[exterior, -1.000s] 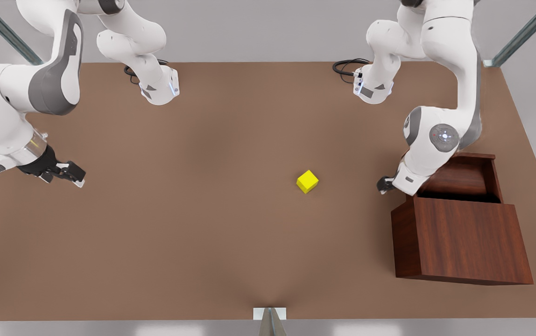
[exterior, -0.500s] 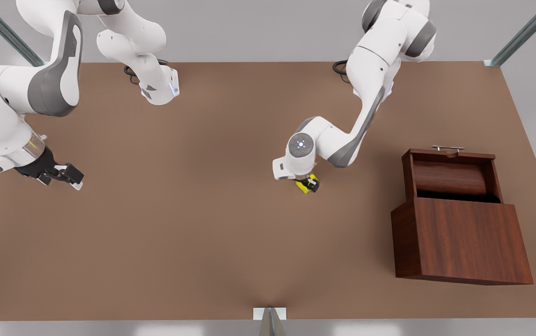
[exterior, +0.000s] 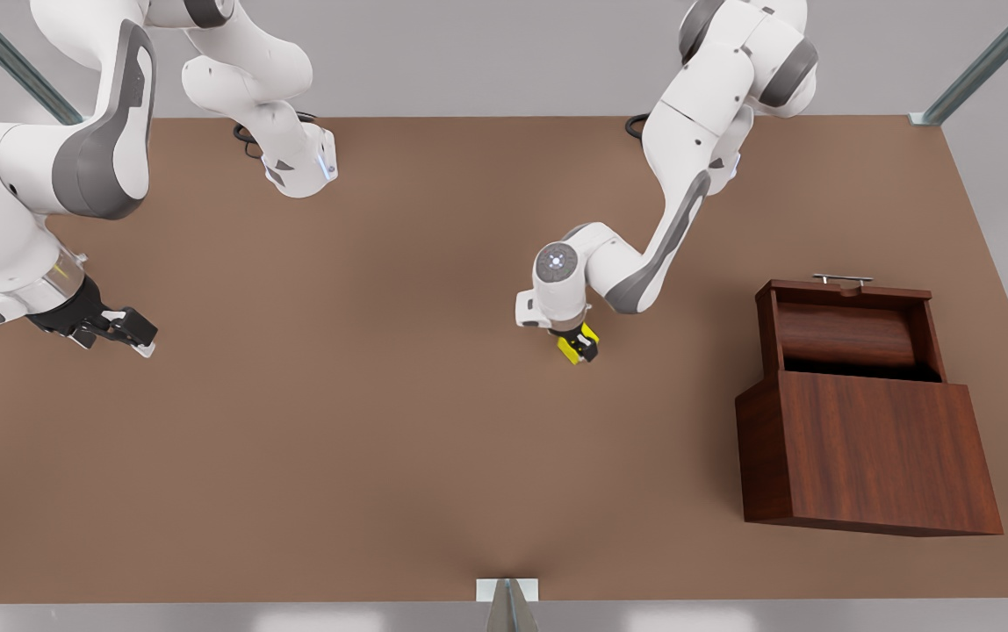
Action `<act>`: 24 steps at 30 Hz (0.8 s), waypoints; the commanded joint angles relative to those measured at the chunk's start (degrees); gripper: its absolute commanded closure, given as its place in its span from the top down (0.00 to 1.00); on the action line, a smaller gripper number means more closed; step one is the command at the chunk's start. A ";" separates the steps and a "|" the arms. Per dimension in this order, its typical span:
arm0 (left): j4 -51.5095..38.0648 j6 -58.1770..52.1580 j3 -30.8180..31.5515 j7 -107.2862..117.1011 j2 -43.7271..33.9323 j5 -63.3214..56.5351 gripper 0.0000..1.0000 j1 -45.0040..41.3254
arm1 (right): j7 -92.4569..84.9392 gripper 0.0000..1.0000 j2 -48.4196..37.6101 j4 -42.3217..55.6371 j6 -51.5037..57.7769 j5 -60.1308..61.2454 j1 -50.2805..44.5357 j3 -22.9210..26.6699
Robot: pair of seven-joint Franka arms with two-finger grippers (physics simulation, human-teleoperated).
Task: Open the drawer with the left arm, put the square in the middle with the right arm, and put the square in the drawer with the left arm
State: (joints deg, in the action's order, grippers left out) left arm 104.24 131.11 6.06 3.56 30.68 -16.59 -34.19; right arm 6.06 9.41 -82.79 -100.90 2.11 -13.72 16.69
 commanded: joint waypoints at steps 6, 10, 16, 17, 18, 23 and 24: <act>0.79 0.99 -0.09 0.30 0.96 -0.02 1.00 0.00 | 0.00 1.00 0.00 0.00 0.00 0.00 0.09 0.01; 5.71 4.85 -0.35 0.30 0.17 -0.02 1.00 0.00 | 0.00 1.00 0.00 0.00 0.09 -0.09 0.09 0.01; 8.53 7.93 -0.53 0.30 0.09 -0.11 1.00 0.00 | 0.00 1.00 0.00 0.00 0.09 0.00 0.00 -0.08; 8.53 8.28 -0.53 0.30 0.17 -0.11 1.00 0.00 | 0.00 1.00 0.00 0.00 0.09 -0.09 0.00 0.01; 8.53 8.37 -0.53 0.30 0.26 -0.11 1.00 -0.09 | 0.00 1.00 0.00 0.00 0.09 -0.09 0.00 0.01; 8.53 9.51 -0.53 0.57 0.88 -0.11 0.85 -0.18 | 0.00 1.00 0.00 0.00 0.09 -0.09 0.00 0.01; 8.53 9.51 -0.53 0.57 0.96 -0.11 0.82 -0.09 | 0.00 1.00 0.00 -0.09 0.09 -0.09 0.00 0.01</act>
State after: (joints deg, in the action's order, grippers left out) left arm 112.76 140.63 5.54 4.20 31.64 -16.67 -34.35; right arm 6.06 9.41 -82.82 -100.81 2.02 -13.72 16.69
